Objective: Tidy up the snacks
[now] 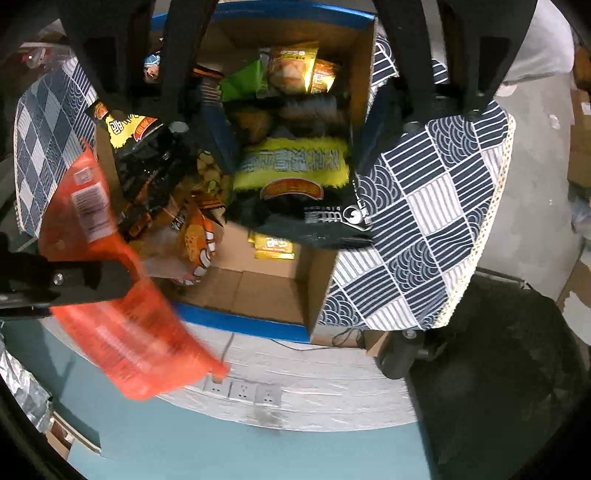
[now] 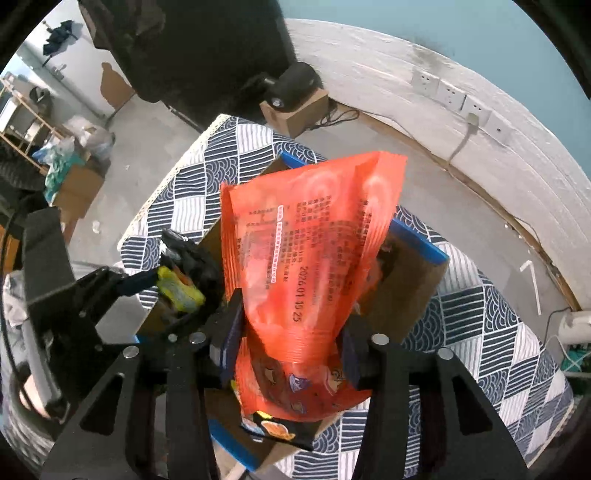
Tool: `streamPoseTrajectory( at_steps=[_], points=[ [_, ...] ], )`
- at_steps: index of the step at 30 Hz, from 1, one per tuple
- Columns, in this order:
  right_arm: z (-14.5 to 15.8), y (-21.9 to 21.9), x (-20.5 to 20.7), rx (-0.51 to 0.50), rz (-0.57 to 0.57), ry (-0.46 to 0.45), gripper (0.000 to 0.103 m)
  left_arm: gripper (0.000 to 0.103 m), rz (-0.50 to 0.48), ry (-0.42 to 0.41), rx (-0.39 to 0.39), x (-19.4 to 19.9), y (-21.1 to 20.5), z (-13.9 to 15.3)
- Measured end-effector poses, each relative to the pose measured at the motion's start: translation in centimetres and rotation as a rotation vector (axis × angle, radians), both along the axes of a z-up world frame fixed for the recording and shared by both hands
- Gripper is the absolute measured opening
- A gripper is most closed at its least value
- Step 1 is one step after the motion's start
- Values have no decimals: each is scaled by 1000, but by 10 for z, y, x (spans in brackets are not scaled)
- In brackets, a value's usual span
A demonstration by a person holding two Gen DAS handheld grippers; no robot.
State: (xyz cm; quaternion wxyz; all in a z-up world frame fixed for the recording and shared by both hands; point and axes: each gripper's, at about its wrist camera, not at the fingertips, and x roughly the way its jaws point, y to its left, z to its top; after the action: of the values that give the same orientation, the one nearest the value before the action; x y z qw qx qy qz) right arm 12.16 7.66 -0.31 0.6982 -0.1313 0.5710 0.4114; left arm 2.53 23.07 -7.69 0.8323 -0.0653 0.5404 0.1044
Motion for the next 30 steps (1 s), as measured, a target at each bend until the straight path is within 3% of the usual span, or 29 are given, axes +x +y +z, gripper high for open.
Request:
streamPoseTrajectory(
  at_steps=[3, 7, 14, 18, 30],
  points=[
    [1, 1, -1, 11, 2, 0, 48, 79, 12, -32, 8, -4, 1, 10],
    [6, -6, -3, 30, -4, -6, 54, 79, 7, -57, 6, -9, 1, 21],
    [17, -21, -14, 54, -17, -22, 55, 80, -7, -96, 22, -21, -6, 39],
    [29, -36, -32, 51, -19, -83, 63, 80, -17, -113, 31, -29, -14, 48],
    [63, -114, -60, 94, -83, -233, 70, 86, -107, -194, 99, -54, -53, 83]
  ],
)
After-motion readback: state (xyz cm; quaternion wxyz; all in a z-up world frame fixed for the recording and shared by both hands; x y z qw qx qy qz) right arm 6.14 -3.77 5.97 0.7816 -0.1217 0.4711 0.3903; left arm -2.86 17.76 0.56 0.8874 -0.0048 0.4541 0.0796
